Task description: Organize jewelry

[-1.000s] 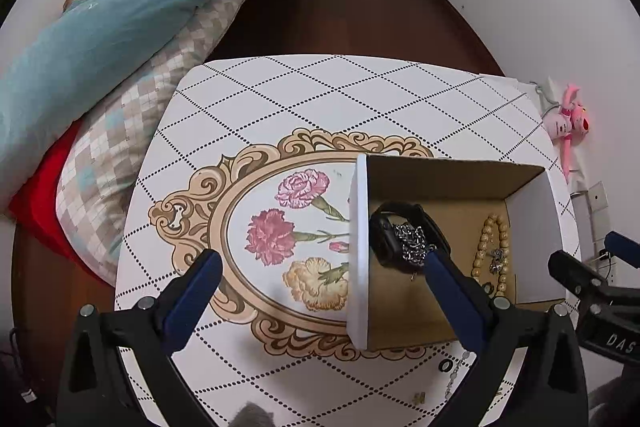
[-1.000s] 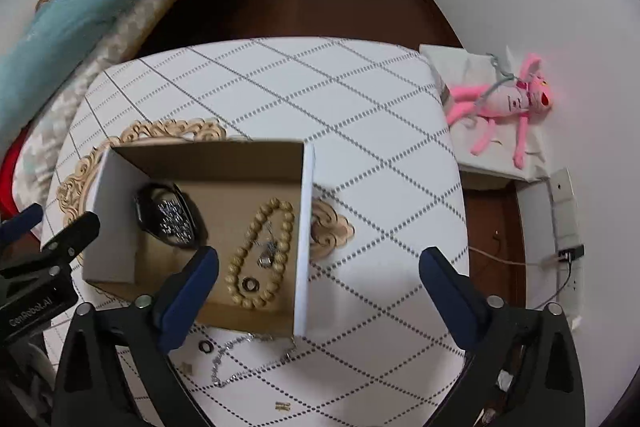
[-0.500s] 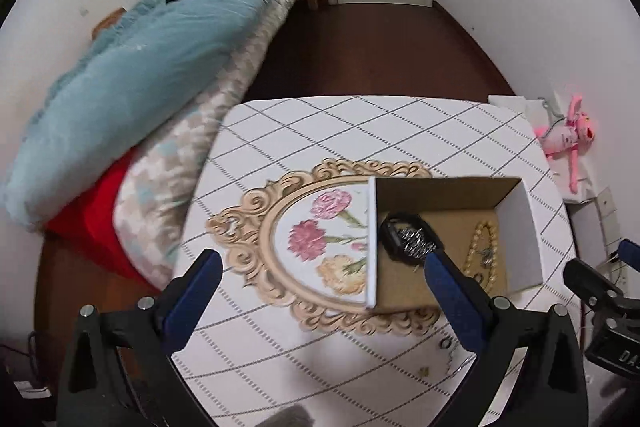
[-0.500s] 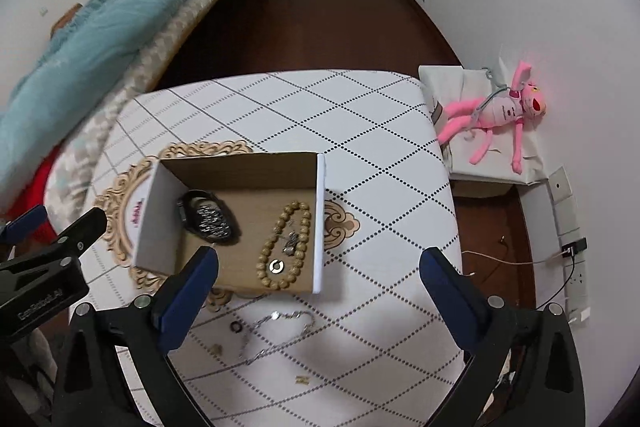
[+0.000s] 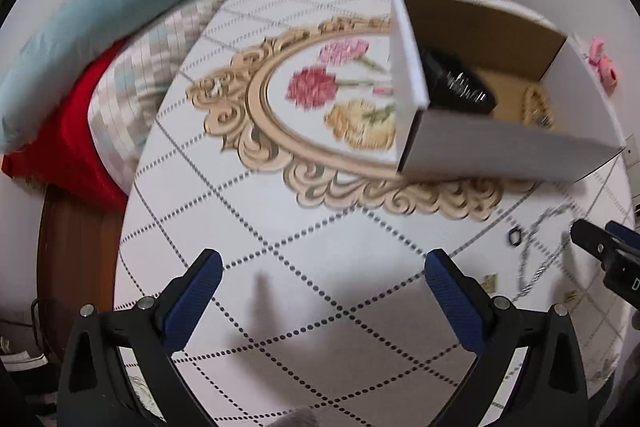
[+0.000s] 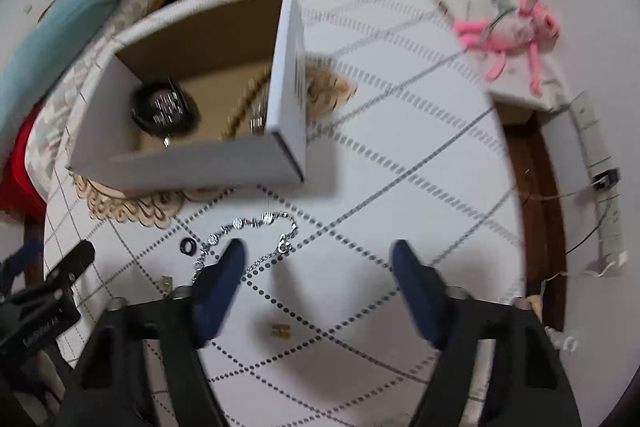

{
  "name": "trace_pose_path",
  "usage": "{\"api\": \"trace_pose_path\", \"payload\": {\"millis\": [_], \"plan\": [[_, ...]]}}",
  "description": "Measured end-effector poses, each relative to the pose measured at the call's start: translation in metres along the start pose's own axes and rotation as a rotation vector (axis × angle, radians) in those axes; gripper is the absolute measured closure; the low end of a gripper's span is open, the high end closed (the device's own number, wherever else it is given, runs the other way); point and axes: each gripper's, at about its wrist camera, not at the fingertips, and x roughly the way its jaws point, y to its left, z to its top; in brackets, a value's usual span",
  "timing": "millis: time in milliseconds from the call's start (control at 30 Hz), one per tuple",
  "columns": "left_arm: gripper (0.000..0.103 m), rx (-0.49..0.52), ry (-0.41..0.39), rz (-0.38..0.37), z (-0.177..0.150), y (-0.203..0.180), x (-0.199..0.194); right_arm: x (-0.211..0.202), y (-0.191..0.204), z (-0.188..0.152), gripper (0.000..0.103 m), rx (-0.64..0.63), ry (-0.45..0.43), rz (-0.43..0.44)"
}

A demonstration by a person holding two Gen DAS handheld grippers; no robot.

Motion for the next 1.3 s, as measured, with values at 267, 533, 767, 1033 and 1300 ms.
{"api": "trace_pose_path", "payload": {"millis": [267, 533, 767, 1033, 1300], "plan": [[0.000, 0.031, 0.005, 0.003, -0.009, -0.009, 0.007, 0.018, 0.030, -0.009, 0.086, -0.130, -0.065, -0.075], [0.000, 0.081, -0.022, -0.135, -0.015, -0.034, -0.008, 0.006, 0.014, -0.013, 0.103, -0.079, -0.099, -0.058], [0.006, 0.135, -0.015, -0.195, -0.021, -0.064, -0.011, -0.019, -0.021, -0.012, 0.103, 0.016, -0.114, 0.005], [0.084, 0.187, -0.031, -0.209, -0.024, -0.085, -0.015, -0.011, -0.040, -0.014, 0.103, 0.107, -0.036, 0.084], [0.097, 0.172, -0.042, -0.218, -0.021, -0.079, -0.017, -0.014, -0.043, -0.015, 0.075, 0.140, -0.042, 0.092]]}}
